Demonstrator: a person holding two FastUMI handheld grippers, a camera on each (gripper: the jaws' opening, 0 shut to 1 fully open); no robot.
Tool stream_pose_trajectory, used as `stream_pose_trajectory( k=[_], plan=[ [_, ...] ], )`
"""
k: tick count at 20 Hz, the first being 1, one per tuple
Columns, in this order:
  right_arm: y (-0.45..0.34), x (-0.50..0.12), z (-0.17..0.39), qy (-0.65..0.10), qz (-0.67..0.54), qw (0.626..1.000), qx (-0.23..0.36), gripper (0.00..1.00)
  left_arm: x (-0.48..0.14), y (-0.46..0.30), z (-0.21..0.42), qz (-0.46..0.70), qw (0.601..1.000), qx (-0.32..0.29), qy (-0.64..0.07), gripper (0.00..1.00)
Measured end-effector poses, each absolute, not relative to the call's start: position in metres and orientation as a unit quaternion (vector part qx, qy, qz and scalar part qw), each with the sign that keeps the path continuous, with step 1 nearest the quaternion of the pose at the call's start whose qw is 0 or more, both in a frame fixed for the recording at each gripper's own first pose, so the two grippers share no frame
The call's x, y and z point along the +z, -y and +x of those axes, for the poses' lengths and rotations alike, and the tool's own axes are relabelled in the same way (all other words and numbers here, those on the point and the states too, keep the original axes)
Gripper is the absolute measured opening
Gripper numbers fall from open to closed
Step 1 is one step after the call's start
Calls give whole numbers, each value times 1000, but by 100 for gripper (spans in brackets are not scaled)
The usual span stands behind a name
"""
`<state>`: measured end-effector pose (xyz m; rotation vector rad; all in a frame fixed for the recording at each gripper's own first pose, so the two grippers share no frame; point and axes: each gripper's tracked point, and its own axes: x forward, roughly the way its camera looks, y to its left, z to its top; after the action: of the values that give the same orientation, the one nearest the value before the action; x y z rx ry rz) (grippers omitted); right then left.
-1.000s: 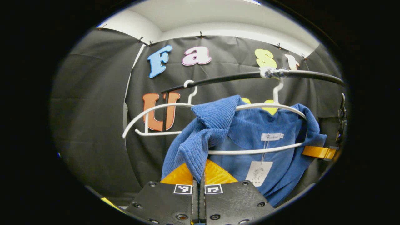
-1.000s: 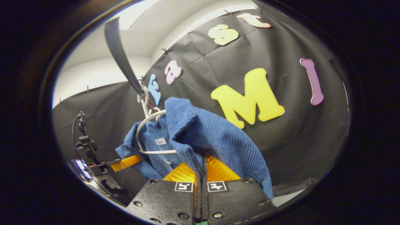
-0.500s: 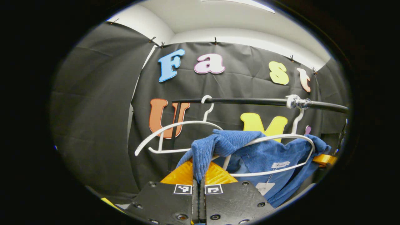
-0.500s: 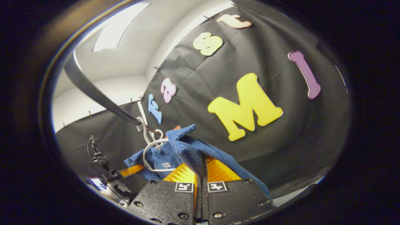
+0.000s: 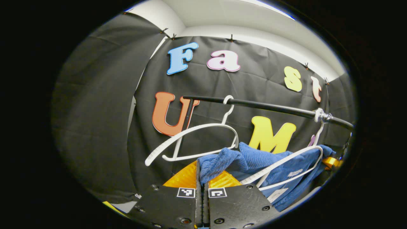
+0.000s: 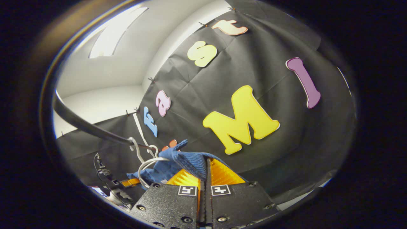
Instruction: Grasp the clothes on the hanger with both hands and then place them into the laundry hamper below.
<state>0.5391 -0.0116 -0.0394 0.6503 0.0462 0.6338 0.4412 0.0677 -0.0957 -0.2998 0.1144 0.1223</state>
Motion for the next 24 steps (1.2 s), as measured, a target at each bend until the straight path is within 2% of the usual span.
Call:
stream_pose_trajectory(
  k=[2,5,9,10,11,12,18,24],
  plan=[
    [11,-32,541,-26,342,880,328,4,-85,-63,444,-155,986,39,-52,5],
    [21,-38,563,-40,376,872,310,3,-81,-62,455,-160,985,13,-56,5],
    [20,-70,576,-77,362,887,277,3,-102,-67,461,-152,985,16,-84,1],
    [16,-82,576,-90,351,891,275,3,-109,-69,460,-155,983,20,-93,6],
    [13,-93,574,-102,339,894,274,4,-118,-73,457,-158,982,27,-98,1],
    [9,-102,573,-111,333,896,272,4,-126,-76,455,-163,981,32,-104,1],
    [-1,-151,567,-164,328,893,261,3,-169,-87,438,-179,971,58,-146,1],
    [-8,-192,536,-206,298,902,236,3,-203,-78,403,-181,964,65,-183,1]
  ],
)
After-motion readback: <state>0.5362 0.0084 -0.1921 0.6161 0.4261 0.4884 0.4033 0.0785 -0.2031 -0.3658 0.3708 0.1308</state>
